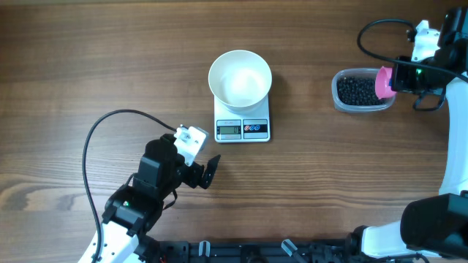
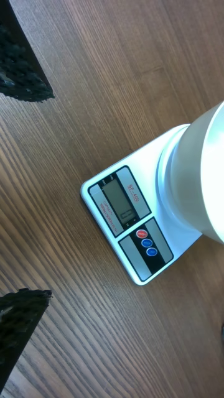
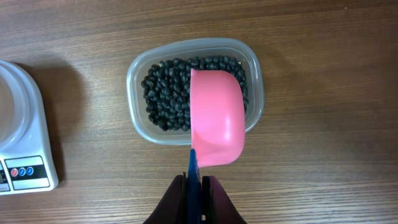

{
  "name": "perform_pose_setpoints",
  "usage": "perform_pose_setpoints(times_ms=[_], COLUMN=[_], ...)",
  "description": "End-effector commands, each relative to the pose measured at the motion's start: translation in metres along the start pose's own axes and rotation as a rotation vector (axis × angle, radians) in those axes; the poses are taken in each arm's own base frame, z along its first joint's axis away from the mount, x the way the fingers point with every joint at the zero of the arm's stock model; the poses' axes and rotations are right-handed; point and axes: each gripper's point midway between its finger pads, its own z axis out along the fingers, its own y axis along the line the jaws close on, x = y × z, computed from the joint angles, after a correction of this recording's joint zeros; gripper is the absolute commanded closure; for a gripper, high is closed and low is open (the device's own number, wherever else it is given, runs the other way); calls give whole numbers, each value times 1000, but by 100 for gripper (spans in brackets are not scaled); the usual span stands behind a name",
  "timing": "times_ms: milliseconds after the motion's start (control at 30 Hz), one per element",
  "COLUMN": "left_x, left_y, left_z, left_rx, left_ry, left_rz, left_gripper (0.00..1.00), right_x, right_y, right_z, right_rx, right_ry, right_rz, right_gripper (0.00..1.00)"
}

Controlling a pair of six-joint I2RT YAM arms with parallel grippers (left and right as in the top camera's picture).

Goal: Scoop item into bowl and weigh 150g on scale

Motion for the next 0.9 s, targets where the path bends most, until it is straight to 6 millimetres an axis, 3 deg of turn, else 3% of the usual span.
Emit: perform_pose_setpoints(times_ms=[0, 367, 633, 867], left_x=[2, -1, -17, -13], left_y=[0, 0, 1, 1], left_z=[1, 1, 0, 0], left_rx=[-5, -6, -9, -8], left_ry=[4, -8, -72, -54], left_rz=[-7, -6, 2, 0], left_gripper=[0, 0, 0, 0], right_x=[-5, -2, -1, -1], right_y=[1, 2, 2, 2], right_z=[-2, -1, -1, -1], right_rx=[-10, -12, -13, -13], right_ry=[-16, -1, 2, 3], right_rz=[-18, -16, -11, -8], right_gripper=[96, 96, 96, 96])
